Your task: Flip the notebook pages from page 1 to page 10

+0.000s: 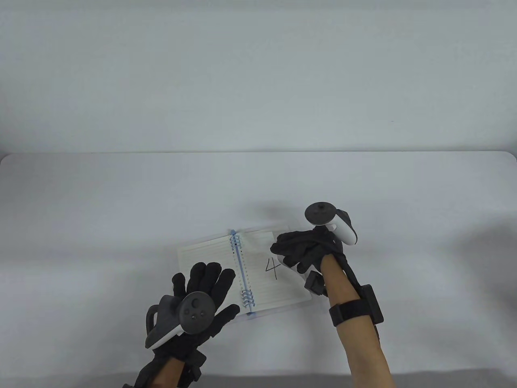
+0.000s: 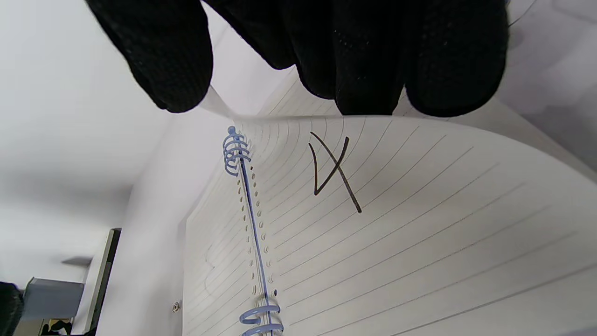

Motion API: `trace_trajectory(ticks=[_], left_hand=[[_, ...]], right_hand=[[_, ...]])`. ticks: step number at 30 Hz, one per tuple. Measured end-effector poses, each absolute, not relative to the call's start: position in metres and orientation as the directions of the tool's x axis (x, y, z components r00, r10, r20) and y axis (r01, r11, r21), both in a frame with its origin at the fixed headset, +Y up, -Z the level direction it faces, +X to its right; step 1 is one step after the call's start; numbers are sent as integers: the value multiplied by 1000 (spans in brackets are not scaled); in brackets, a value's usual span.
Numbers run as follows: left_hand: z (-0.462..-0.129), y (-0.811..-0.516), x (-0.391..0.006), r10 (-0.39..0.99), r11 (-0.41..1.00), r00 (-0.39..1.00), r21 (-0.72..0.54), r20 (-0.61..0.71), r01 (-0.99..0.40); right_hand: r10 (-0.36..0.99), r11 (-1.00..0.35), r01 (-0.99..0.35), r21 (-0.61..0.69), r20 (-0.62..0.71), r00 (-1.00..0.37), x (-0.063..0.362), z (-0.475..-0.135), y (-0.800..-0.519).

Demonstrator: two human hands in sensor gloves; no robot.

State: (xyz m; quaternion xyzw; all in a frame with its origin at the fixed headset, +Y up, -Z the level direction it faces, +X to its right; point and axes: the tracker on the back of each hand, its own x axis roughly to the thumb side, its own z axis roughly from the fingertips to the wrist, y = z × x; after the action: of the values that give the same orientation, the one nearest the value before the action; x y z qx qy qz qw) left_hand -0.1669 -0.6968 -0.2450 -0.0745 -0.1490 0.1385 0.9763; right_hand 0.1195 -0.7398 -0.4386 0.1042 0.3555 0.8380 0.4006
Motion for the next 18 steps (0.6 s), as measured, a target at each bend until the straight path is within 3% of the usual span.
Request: trace_trajectory(ticks=[8, 13, 18], left_hand=[[-244, -697, -167, 290, 951, 918, -185, 271, -246], [-245, -697, -168, 296, 950, 917, -184, 267, -253], [-244, -697, -167, 296, 950, 916, -182, 269, -254]], right_hand=[[616, -577, -508, 639, -69, -785, 122, -439, -739], [703, -511, -567, 646, -65, -708, 119, -440, -735], [844, -341, -661, 669, -91, -528, 113, -439, -736]])
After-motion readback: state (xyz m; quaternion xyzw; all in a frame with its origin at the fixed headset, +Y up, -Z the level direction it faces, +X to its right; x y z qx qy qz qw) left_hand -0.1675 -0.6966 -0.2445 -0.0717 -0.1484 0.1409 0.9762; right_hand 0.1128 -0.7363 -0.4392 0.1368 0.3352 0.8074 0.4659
